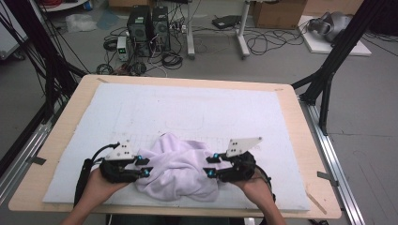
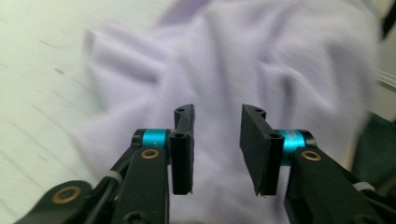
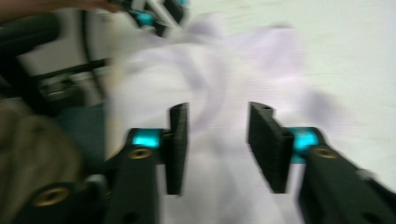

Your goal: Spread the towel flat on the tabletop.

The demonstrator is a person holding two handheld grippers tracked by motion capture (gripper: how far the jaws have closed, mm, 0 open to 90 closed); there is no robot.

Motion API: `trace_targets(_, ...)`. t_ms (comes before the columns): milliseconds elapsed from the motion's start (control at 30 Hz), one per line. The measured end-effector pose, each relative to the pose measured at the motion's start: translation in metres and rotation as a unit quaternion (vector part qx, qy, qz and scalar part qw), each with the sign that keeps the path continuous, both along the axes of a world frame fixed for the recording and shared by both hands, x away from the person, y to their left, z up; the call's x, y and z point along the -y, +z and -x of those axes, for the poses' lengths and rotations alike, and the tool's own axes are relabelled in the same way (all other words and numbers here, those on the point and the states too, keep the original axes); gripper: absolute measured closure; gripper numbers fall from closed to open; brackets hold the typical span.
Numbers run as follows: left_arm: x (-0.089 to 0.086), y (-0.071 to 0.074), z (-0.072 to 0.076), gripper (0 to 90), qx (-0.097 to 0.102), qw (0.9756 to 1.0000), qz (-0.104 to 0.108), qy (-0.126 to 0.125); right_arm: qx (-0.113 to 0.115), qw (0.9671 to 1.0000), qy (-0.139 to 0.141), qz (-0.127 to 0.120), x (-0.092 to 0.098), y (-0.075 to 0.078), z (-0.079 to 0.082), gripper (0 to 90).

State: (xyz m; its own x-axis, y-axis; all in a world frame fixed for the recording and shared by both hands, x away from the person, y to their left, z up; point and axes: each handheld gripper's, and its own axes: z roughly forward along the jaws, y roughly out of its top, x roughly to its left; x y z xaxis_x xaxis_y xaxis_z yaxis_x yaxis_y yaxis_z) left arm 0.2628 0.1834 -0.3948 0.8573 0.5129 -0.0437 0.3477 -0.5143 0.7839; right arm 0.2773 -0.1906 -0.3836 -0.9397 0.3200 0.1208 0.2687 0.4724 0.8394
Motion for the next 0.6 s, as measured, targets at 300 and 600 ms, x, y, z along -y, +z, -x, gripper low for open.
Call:
trace_targets(300, 0.012, -0.022, -0.042, 46.7, -0.028, 0.9989, -0.029, 0.025, -0.035, 0.9963, -0.054, 0.057, -0.001, -0.033, -0.031, 42.6)
trace_targets(600, 0.006, -0.021, -0.015, 83.5, -0.019, 0.9989, -0.044, -0.001, -0.019, 0.9982, 0.002, 0.056, -0.002, -0.039, -0.01, 84.7)
